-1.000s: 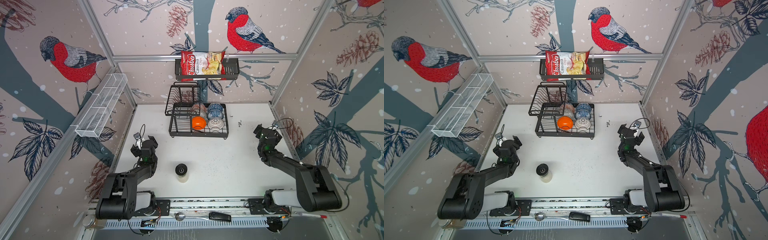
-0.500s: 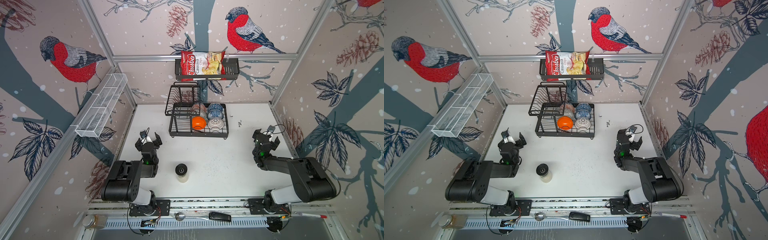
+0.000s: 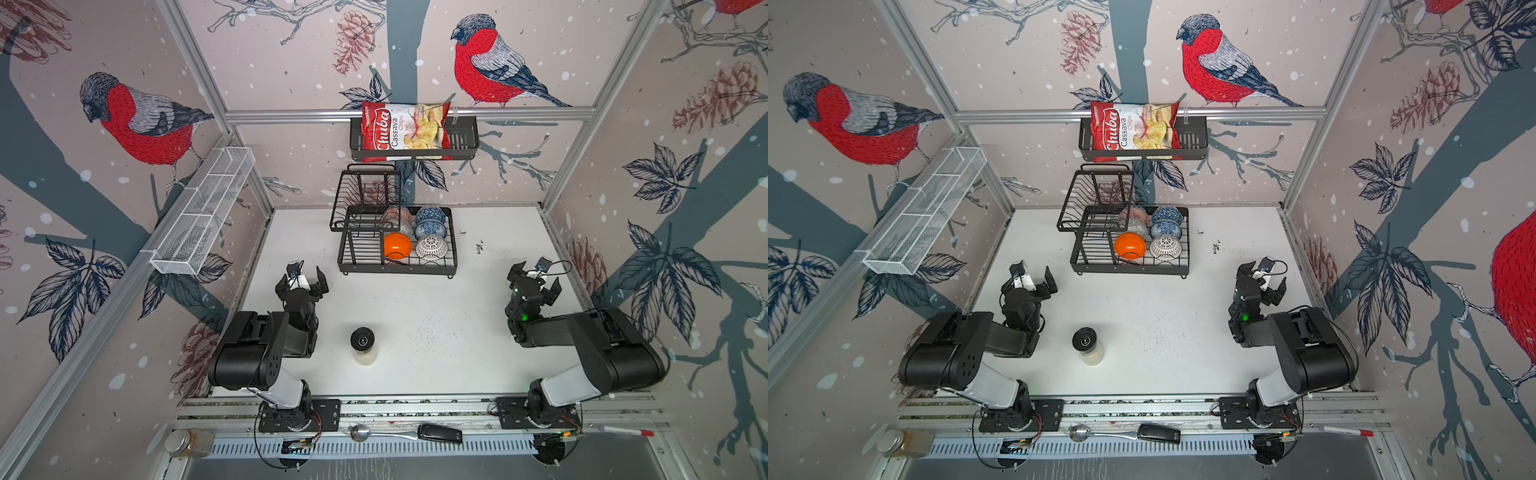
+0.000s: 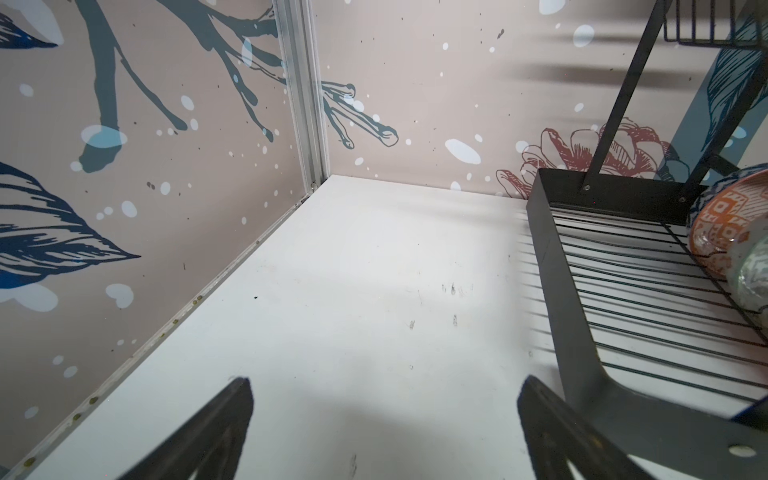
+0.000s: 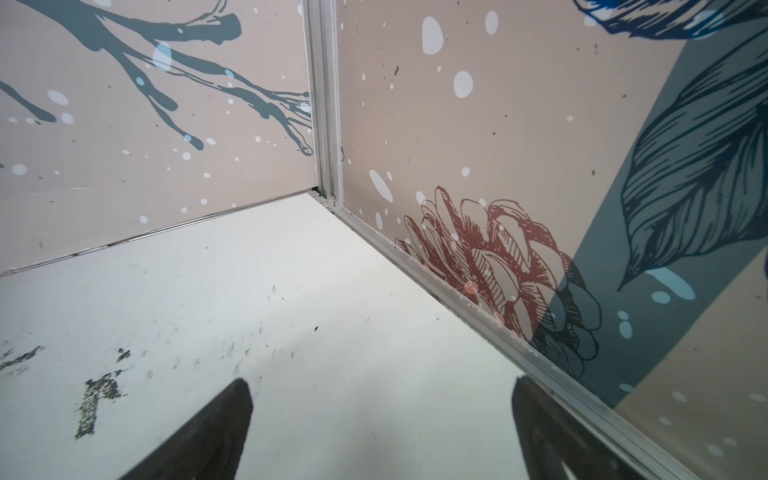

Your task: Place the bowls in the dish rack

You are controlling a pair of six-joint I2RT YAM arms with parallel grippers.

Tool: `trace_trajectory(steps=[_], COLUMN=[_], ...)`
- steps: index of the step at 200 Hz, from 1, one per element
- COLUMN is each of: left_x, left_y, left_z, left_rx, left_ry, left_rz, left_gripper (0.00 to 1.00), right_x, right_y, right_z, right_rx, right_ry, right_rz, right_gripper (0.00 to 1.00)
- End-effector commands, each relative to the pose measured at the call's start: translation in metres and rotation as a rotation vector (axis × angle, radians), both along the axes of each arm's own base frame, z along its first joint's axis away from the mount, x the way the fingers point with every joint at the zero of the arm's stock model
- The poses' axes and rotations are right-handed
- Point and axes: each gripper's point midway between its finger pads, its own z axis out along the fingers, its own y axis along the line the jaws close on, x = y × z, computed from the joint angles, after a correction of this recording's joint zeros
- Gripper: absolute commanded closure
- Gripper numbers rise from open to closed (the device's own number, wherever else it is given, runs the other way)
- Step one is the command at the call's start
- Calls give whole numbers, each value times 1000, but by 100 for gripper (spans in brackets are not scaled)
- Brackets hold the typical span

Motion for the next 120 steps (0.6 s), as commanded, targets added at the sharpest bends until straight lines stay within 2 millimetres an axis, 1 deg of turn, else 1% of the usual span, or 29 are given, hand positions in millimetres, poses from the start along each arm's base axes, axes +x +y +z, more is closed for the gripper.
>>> trace_trajectory(steps=[1,12,17,19,27,32,43,52,58,64,70,83,96,120], left_x=[1,1,1,1,1,1,0,0,1,1,1,1,1,1], left_y=[-1,-1,-1,-1,-1,-1,-1,-1,-2,-1,-2,-1,-2,-2], left_z=[12,12,12,12,12,13,12,13,13,13,12,13,13,13], left_rx=[9,9,8,8,8,6,7,6,8,9,11,9,10,11], left_ry=[-50,-49,-49,-51,-52,-54,-52,-54,-54,-53,-51,-53,-52,-53], left_rz=[-9,-10,-11,-11,-13,-13,-13,-14,-15,-11,-13,-11,-13,-14], left_gripper=[1,1,1,1,1,1,1,1,1,1,1,1,1,1], right_x=[0,-2,-5,-7,-13,-14,-3,6,11,8,7,12,16,15], right_y=[8,7,1,-2,5,5,3,5,11,13,15,15,14,14], right_z=[7,7,2,4,13,9,-7,-4,-2,1,-1,-6,-7,-7], right_rx=[83,128,161,164,115,113,157,140,103,81,73,94,112,108], right_ry=[-89,-117,-131,-153,-220,-206,-97,-91,-91,-104,-94,-52,-45,-48], right_rz=[152,233,231,219,276,265,247,249,265,242,242,238,265,262], right_gripper=[1,1,1,1,1,1,1,1,1,1,0,0,1,1])
